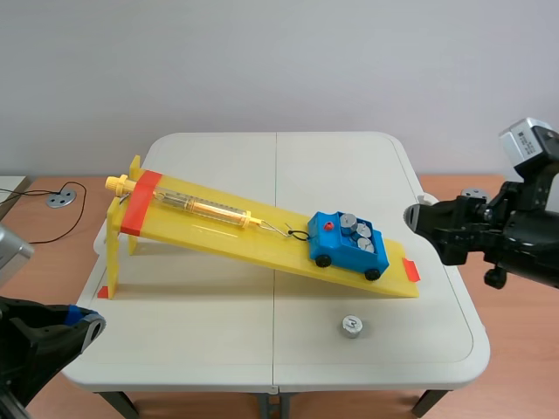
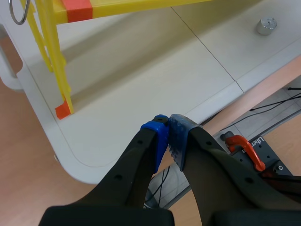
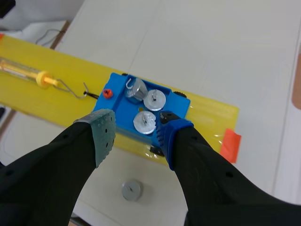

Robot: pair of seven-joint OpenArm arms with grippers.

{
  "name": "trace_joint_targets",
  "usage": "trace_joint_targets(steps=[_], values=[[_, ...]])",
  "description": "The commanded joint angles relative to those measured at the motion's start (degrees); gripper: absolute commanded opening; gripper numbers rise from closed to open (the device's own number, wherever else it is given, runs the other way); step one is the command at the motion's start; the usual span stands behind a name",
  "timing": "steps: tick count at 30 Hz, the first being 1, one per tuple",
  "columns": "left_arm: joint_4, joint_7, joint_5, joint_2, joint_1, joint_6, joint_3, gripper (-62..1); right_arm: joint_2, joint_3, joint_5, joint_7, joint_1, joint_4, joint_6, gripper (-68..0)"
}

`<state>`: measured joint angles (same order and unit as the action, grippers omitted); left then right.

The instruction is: Place the four metal weights on the blue cart on the ramp.

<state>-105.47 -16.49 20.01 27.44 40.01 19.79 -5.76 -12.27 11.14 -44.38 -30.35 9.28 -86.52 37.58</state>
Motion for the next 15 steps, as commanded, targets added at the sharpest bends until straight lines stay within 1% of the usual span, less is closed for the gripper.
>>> trace_joint_targets(steps=[1, 8, 11, 13, 15], values=[[-4.2, 4.7, 4.3, -1.1, -0.2, 1.4, -1.1, -57.8, -5.1, 0.4, -6.2, 5.6, -0.6, -6.7, 5.1, -45.5], [-4.2, 4.7, 4.3, -1.1, -0.2, 1.4, -1.1, -57.8, -10.6, 4.5, -6.1, 4.5, 7.6, -11.0, 5.1, -45.5], [-4.2, 4.7, 4.3, -1.1, -0.2, 1.4, -1.1, -57.8, -12.4, 6.0, -5.0, 4.0, 10.4, -12.9, 5.1, -45.2], [-4.2, 4.7, 4.3, -1.1, -0.2, 1.4, -1.1, -57.8, -13.4, 6.2, -4.8, 3.5, 11.9, -13.6, 5.1, -42.4], [-4.2, 4.7, 4.3, -1.1, -0.2, 1.4, -1.1, -57.8, -13.9, 6.2, -4.0, 3.3, 12.7, -13.6, 5.1, -42.2]])
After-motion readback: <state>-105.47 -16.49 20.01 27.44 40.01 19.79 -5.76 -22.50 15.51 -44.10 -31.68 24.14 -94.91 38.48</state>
